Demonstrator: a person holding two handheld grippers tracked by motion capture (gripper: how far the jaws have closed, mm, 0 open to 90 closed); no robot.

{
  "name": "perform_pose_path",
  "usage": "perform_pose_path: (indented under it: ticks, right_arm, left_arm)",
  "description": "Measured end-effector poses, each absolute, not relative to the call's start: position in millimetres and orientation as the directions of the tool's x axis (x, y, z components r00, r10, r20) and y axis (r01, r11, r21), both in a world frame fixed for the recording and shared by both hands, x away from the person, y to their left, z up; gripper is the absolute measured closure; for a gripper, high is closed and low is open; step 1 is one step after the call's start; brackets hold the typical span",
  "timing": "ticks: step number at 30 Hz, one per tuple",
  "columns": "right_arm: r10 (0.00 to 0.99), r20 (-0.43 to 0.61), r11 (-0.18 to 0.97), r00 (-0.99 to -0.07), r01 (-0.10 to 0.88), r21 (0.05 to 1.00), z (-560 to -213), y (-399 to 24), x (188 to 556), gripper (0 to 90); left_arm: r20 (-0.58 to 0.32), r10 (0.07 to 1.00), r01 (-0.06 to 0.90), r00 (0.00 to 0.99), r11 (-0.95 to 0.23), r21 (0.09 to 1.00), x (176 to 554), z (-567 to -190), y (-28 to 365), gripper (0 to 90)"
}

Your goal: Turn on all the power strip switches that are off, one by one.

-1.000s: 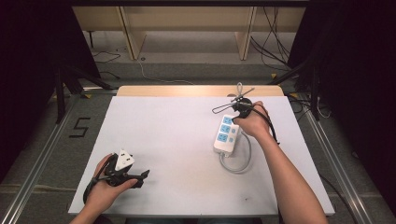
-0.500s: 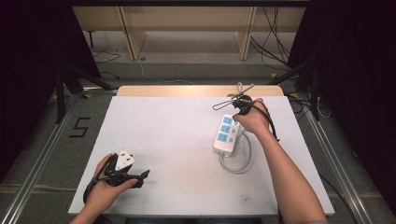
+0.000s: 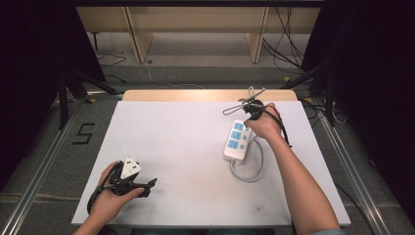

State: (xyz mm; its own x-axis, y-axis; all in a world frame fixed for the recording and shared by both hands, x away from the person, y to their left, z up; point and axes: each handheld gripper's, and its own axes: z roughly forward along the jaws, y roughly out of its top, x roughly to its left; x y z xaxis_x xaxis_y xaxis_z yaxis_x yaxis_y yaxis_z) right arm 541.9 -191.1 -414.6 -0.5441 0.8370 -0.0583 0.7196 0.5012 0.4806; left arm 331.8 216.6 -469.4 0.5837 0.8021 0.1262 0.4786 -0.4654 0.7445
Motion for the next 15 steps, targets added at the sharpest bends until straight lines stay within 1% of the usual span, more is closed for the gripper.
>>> perform_pose_path:
  ticks: [15]
  right_arm:
    - [0.847, -0.055, 0.492, -0.529, 0.739, 0.459, -420.9, -194.4, 548.7, 90.0]
  left_arm:
    - [0.123, 0.803, 0.479, 0.583, -0.461, 0.747, 332.0, -469.8, 216.3, 16.1]
